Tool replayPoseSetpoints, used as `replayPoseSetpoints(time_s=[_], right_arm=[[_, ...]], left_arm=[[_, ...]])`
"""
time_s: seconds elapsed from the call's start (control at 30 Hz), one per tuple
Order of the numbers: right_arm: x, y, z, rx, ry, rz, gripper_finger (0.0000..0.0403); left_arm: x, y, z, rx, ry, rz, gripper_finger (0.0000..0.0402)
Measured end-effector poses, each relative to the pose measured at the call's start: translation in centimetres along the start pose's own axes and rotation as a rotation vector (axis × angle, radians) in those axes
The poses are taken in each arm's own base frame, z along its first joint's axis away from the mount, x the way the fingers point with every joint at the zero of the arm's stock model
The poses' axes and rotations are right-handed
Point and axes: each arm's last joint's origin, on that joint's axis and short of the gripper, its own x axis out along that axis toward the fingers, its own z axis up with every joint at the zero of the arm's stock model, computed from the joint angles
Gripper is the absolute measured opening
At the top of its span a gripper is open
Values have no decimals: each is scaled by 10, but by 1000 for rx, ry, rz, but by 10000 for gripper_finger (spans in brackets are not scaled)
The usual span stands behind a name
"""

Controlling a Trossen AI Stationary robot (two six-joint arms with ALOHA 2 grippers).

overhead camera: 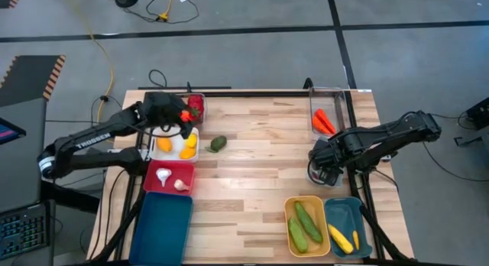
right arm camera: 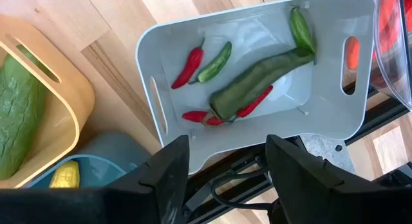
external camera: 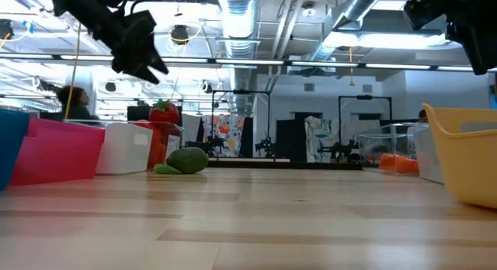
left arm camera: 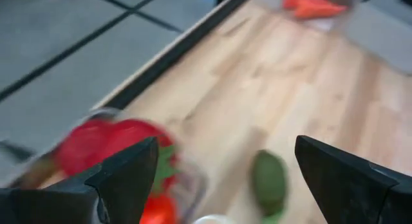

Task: Sort produce into baskets
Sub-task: Put the green lime into the left blue bin

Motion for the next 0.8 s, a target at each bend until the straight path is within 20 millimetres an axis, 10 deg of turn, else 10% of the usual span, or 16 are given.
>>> replayPoseSetpoints(time_s=[0.8], right_arm=[[0, 0, 0, 0, -2, 1, 234]], left_arm=[[73, -84, -16, -67, 337, -70, 352]])
